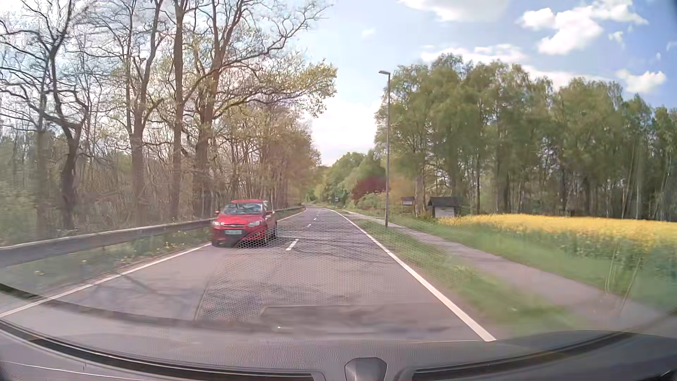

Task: Follow the waypoints while adhering to traffic rules and regulations

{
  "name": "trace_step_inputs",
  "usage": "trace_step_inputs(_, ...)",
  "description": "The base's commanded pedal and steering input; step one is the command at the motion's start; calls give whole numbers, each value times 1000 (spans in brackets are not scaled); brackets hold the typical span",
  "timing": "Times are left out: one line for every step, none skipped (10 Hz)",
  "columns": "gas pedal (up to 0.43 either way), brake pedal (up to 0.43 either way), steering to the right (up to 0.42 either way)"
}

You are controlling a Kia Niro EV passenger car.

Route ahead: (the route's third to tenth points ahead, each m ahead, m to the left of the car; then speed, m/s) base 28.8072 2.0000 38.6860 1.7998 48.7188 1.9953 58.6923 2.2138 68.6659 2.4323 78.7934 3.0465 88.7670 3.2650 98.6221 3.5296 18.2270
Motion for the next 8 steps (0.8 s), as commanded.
trace_step_inputs(87, 0, -6)
trace_step_inputs(87, 0, -6)
trace_step_inputs(87, 0, -6)
trace_step_inputs(87, 0, -6)
trace_step_inputs(87, 0, -6)
trace_step_inputs(87, 0, -6)
trace_step_inputs(87, 0, -6)
trace_step_inputs(87, 0, -6)
